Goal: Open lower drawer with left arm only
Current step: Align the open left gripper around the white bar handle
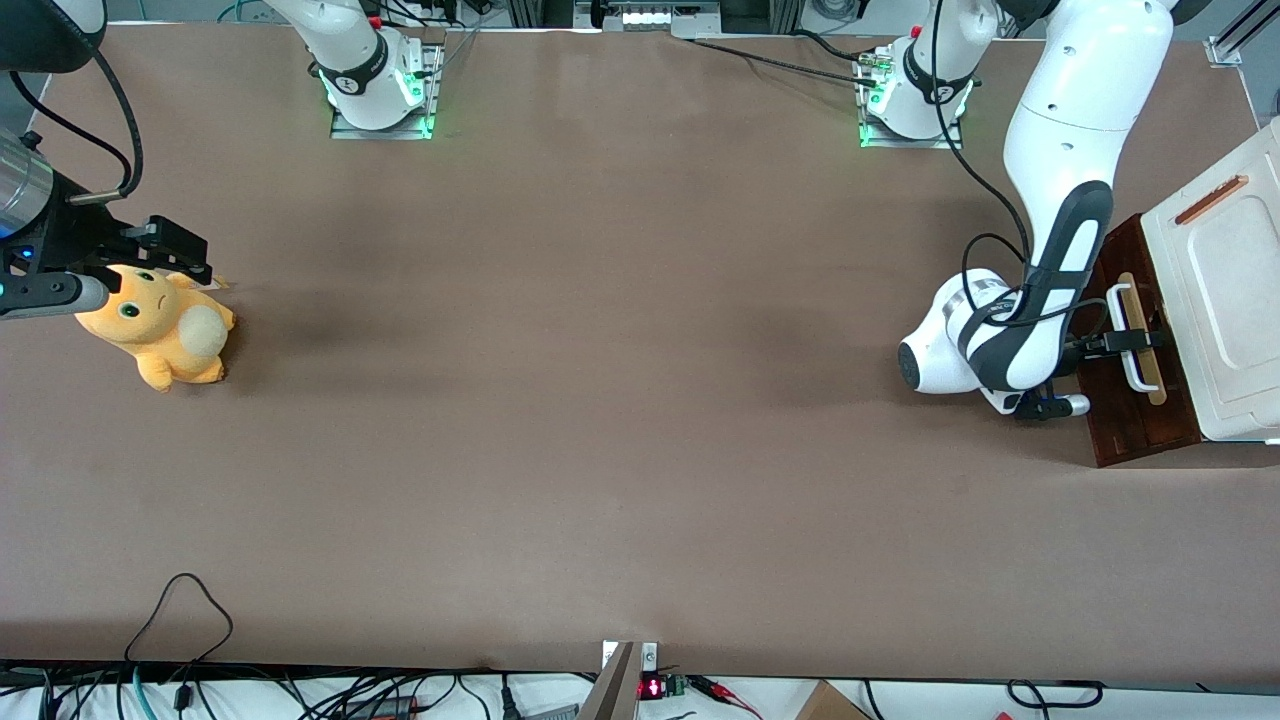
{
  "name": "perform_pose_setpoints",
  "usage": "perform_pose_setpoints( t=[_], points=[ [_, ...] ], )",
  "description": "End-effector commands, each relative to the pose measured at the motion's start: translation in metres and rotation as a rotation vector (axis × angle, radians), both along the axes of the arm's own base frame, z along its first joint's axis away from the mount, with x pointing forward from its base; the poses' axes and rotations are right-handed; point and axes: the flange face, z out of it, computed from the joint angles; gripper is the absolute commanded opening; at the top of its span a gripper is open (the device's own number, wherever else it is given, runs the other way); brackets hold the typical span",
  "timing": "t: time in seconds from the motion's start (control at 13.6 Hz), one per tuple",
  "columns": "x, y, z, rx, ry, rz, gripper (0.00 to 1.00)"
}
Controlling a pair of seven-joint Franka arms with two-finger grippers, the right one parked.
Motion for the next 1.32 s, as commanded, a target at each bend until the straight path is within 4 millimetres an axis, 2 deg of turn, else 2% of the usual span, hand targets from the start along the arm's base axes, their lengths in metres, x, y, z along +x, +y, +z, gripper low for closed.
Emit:
perform_pose_setpoints(
  t=[0.0, 0.29, 0.81, 1.25],
  points=[
    [0.0058, 0.0063, 0.0006, 0.013, -0.014, -0.011, 0.88],
    [0.0051, 0.006, 0.0014, 0.018, -0.022, -0.009, 0.71],
    [0.0038, 0.0058, 0.0014, 0.025, -0.034, -0.003, 0.51],
    [0.0032, 0.0022, 0.0008, 0.02, -0.038, 0.0, 0.42]
  ],
)
